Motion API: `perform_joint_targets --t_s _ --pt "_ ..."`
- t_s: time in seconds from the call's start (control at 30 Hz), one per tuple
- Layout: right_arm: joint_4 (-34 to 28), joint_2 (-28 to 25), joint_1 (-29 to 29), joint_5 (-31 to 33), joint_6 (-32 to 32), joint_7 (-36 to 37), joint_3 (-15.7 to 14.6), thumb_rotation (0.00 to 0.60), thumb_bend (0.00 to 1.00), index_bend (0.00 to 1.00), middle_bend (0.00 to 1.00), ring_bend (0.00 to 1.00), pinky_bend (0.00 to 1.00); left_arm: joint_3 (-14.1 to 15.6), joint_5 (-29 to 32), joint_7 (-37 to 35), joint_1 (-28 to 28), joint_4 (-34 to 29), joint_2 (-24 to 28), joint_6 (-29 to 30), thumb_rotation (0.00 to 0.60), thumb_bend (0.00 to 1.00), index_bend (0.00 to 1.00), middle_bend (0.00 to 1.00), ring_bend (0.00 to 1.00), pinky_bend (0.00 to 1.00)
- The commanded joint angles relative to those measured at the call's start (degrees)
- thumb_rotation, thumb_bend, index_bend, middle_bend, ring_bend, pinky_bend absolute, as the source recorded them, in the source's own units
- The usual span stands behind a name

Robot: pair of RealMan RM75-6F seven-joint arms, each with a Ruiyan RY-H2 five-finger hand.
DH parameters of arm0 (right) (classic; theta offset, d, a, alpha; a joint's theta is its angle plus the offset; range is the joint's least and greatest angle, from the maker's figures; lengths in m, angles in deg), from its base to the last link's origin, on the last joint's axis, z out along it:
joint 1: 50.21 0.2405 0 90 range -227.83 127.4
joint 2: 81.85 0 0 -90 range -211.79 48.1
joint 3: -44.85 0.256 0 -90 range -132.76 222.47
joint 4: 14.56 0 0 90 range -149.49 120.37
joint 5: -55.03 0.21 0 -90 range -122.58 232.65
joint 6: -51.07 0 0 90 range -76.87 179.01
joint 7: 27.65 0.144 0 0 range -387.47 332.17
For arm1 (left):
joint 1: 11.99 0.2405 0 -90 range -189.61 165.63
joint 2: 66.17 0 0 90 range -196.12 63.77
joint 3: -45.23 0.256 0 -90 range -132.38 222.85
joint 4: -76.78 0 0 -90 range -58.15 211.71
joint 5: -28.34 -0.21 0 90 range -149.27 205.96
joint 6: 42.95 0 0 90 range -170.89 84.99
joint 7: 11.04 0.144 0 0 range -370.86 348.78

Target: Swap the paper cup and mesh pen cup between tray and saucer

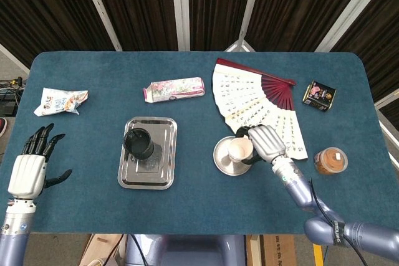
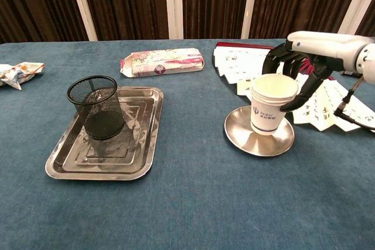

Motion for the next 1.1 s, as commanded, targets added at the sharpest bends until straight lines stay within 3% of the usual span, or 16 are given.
perform_joint_targets --t_s 0.03,0.13,0.23,0.33,0.5,0.6,0.7,0.77,0.87,0.97,1.1 --pt "1.4 0.9 -0.1 -0.9 -0.6 1.0 -0.4 0.600 0.00 0.31 0.35 0.36 0.28 -0.1 0.0 0.1 0.0 0.1 -0.1 0.0 0.600 0.02 0.20 0.00 0.00 0.13" --pt "2.3 0.9 0.2 -1.4 -1.6 1.0 -1.0 0.600 0.00 0.12 0.13 0.19 0.16 -0.3 0.1 0.3 0.1 0.1 -0.1 0.0 0.600 0.02 0.20 0.00 0.00 0.13" --pt "2.0 0.4 0.4 -1.0 -2.3 0.2 -1.3 0.600 0.00 0.01 0.01 0.05 0.07 0.0 0.0 0.4 0.1 0.0 0.2 -0.4 0.600 0.02 0.20 0.00 0.00 0.13" --pt "0.8 -0.4 0.3 -0.6 -2.5 -0.4 -1.5 0.600 0.00 0.00 0.00 0.00 0.02 0.0 0.0 0.5 0.1 -0.2 0.5 -0.7 0.600 0.02 0.20 0.00 0.00 0.13" --pt "-3.3 -4.4 -0.5 0.9 -0.2 -3.6 -1.4 0.600 0.00 0.00 0.00 0.00 0.00 -0.1 0.2 0.9 0.2 -0.2 1.1 -0.9 0.600 0.02 0.20 0.00 0.00 0.13" --pt "-6.5 -8.9 -3.8 0.8 5.8 -6.1 -1.8 0.600 0.00 0.00 0.00 0.00 0.00 -0.3 0.7 1.4 0.5 -0.6 1.6 -1.0 0.600 0.02 0.20 0.00 0.00 0.13" --pt "-8.1 -13.1 -9.4 -3.4 13.2 -5.2 -4.3 0.600 0.00 0.00 0.00 0.00 0.00 0.2 2.1 2.6 1.0 -2.4 2.8 -2.0 0.600 0.03 0.19 0.00 0.00 0.13" --pt "-6.2 -14.2 -14.4 -7.8 20.1 -1.6 -6.2 0.600 0.00 0.00 0.00 0.00 0.00 1.0 2.7 2.5 1.7 -5.2 4.7 -2.8 0.600 0.04 0.19 0.00 0.00 0.12" --pt "2.6 -10.7 -22.8 -10.9 32.1 1.7 -8.4 0.600 0.00 0.00 0.00 0.00 0.00 1.3 3.1 3.1 2.9 -8.4 7.6 -1.9 0.600 0.04 0.19 0.00 0.00 0.12" --pt "7.9 -7.5 -26.7 -10.0 36.0 1.1 -9.0 0.600 0.00 0.00 0.00 0.00 0.00 1.4 3.9 4.2 3.9 -10.2 8.8 -1.1 0.600 0.04 0.19 0.00 0.00 0.12" --pt "10.3 -6.6 -28.5 -9.6 36.1 2.2 -9.0 0.600 0.00 0.00 0.00 0.00 0.00 2.3 4.0 4.5 4.3 -12.1 10.2 -2.2 0.600 0.04 0.19 0.00 0.00 0.12"
